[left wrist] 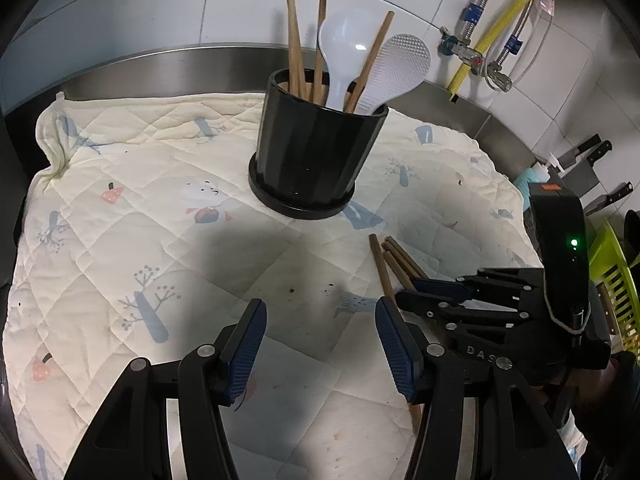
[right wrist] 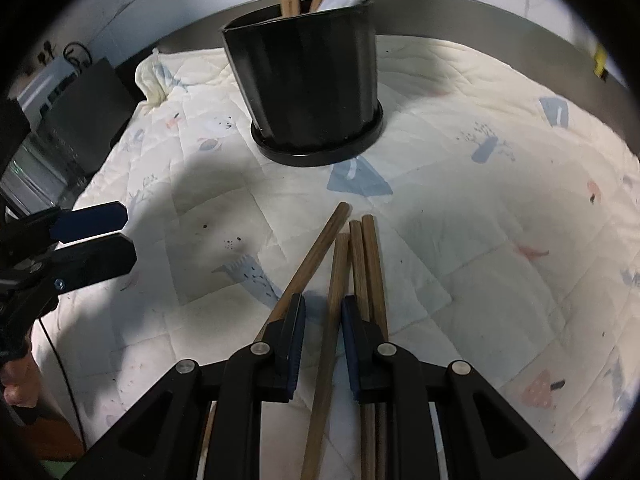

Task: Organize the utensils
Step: 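Close the right gripper on a loose chopstick while the left gripper closes on another, then lift both held chopsticks upright and carry them above the black holder, then lower the chopsticks into the holder and open both grippers, then lower both grippers onto the last two chopsticks on the cloth and close them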

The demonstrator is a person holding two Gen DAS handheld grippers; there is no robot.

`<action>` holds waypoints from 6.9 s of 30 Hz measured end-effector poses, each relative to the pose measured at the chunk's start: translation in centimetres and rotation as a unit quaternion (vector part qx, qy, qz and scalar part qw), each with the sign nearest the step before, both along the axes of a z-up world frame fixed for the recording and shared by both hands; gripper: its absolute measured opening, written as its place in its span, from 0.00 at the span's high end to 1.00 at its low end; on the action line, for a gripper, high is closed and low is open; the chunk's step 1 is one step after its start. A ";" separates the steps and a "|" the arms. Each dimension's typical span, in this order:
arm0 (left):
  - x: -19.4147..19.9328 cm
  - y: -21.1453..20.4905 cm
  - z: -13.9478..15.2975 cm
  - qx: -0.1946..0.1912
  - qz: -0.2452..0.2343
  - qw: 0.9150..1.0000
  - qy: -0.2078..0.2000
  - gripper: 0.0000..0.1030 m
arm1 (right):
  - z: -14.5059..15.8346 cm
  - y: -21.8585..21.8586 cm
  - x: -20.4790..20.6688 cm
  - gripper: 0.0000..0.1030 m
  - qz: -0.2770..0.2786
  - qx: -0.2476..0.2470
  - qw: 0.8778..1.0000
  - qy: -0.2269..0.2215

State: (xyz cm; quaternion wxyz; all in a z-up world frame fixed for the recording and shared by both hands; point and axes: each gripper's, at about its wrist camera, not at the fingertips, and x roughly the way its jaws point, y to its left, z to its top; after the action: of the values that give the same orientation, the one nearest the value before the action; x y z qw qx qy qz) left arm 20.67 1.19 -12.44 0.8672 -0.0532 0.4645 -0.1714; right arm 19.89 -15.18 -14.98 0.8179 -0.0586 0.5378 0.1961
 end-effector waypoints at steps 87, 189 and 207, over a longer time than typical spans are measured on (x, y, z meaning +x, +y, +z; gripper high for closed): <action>4.1 1.3 20.8 -0.060 0.025 0.972 -0.226 0.94 | 20.1 -3.6 -0.8 0.91 -0.062 0.142 0.959 -0.236; 4.1 3.8 4.8 -0.036 0.073 0.997 -0.016 0.91 | 0.7 -3.0 1.3 0.88 0.028 -0.028 0.999 -0.010; 4.3 3.4 3.8 -0.035 0.071 0.997 0.000 0.91 | -0.2 -1.3 3.4 0.88 0.048 -0.031 0.998 0.001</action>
State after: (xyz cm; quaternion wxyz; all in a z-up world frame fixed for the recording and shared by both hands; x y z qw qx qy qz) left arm 24.92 4.63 -8.69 0.8748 -0.1167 0.4531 -0.1256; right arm 23.28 -16.52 -15.17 0.8048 -0.1098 0.5408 0.2185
